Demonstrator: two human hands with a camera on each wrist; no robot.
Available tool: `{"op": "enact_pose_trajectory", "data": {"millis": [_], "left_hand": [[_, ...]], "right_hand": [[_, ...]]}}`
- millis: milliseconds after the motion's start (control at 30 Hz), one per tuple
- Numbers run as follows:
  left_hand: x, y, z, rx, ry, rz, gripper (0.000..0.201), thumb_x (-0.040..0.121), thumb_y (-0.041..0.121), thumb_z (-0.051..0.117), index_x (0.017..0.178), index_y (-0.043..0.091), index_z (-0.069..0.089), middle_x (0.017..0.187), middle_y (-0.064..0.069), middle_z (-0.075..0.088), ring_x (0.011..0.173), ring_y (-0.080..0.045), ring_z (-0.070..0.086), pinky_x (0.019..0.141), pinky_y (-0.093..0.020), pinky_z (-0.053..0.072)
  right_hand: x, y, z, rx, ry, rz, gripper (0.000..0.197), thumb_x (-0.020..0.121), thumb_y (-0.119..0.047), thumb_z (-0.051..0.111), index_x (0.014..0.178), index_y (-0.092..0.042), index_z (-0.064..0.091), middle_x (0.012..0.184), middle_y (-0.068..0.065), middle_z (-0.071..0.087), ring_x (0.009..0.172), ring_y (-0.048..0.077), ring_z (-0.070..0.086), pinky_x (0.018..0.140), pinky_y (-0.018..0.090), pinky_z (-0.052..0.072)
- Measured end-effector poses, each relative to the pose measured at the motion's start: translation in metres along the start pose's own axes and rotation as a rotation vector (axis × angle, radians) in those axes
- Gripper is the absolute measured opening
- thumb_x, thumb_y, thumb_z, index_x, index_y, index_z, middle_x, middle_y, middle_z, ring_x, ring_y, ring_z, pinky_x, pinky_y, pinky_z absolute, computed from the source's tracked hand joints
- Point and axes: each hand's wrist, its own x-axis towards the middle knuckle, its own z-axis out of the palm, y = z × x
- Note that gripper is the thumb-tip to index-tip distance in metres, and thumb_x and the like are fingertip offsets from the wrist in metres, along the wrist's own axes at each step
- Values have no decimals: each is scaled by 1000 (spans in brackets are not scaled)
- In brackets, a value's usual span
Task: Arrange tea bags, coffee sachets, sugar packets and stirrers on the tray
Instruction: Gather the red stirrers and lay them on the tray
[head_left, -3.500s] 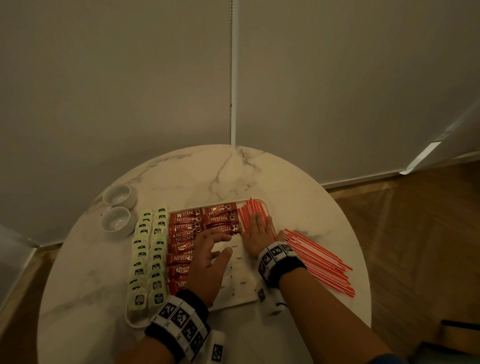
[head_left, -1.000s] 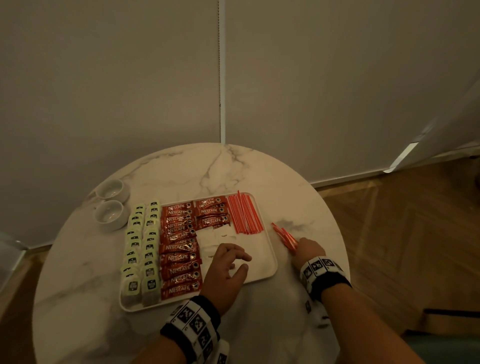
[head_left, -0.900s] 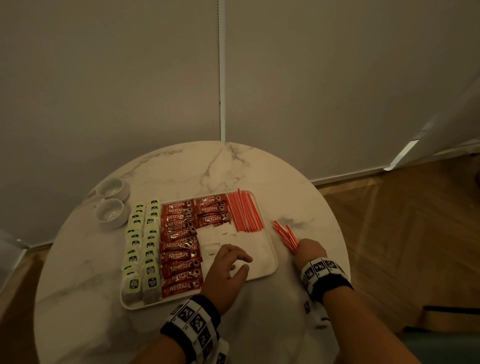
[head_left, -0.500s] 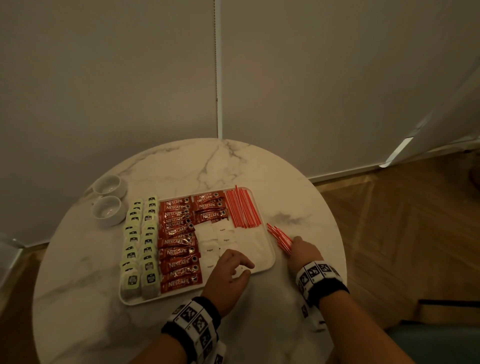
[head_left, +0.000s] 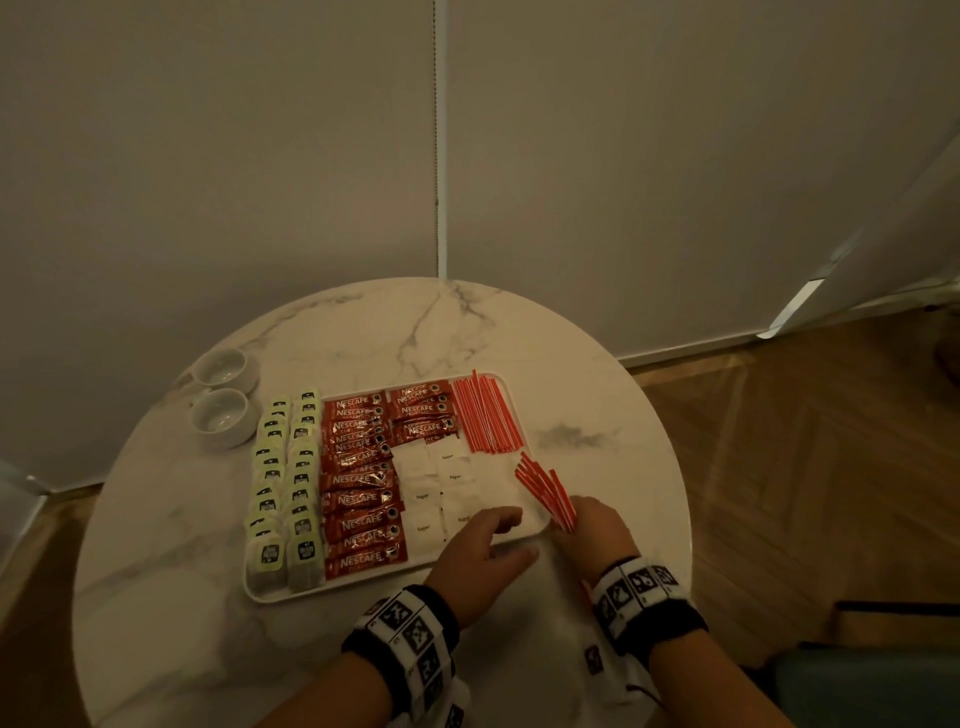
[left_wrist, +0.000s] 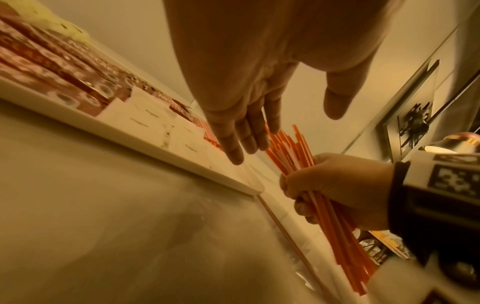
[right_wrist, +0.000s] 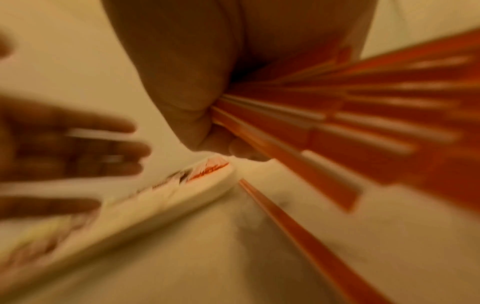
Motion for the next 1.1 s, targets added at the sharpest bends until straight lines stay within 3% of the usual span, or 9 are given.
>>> {"op": "enact_pose_trajectory", "data": {"millis": [200, 400, 767, 867, 933, 1033, 1100], "left_hand": [[4, 0, 11, 141, 52, 2, 32, 90, 25, 58, 121, 22, 55, 116, 10, 50, 108, -4, 50, 92, -18, 41], [-2, -6, 11, 187, 23, 38, 24, 88, 25, 56, 112, 24, 58, 109, 9, 48, 100, -1, 48, 84, -14, 38], [-8, -2, 7, 244, -19, 25, 25, 91, 27, 55, 115, 24, 57, 116, 8, 48, 109, -5, 48, 89, -17, 37], [-9, 1, 9, 195, -50, -62, 38, 88, 35, 59, 124, 26, 52, 123, 9, 49, 115, -6, 47, 94, -22, 39], [-10, 5, 12, 115, -69, -97, 60, 83, 43, 65, 136, 25, 42, 129, 8, 48, 117, -6, 45, 96, -23, 39], [-10, 10, 14, -59, -97, -84, 92, 71, 50, 76, 145, 30, 25, 133, 11, 48, 122, -8, 44, 99, -25, 39], [-10, 12, 16, -166, -98, -7, 89, 72, 41, 79, 141, 37, 23, 129, 18, 50, 120, -3, 46, 96, -19, 37]], "right_hand": [[-14, 9, 9, 74, 70, 188, 34, 93, -45, 50, 106, -15, 61, 104, 8, 68, 97, 27, 64, 81, 29, 46], [-21, 1, 15, -98, 20, 178, 25, 95, -19, 45, 117, -9, 51, 117, 11, 61, 110, 27, 58, 89, 30, 45], [-42, -5, 17, -47, 1, 213, 23, 94, -20, 46, 115, -15, 53, 112, 6, 64, 105, 24, 62, 85, 30, 47], [-50, -3, 15, -41, -28, 203, 22, 93, -30, 48, 108, -23, 62, 104, 0, 68, 97, 20, 65, 82, 28, 48], [-53, -3, 12, -6, -55, 187, 23, 90, -35, 51, 103, -23, 66, 99, -2, 70, 93, 19, 66, 81, 27, 50], [-61, -15, 5, 295, 11, 68, 9, 89, -19, 57, 89, -23, 66, 87, -2, 68, 79, 14, 65, 69, 21, 51], [-69, -28, 3, 575, 27, 35, 20, 91, -5, 54, 85, -24, 61, 77, -3, 64, 62, 8, 60, 54, 16, 47]]}}
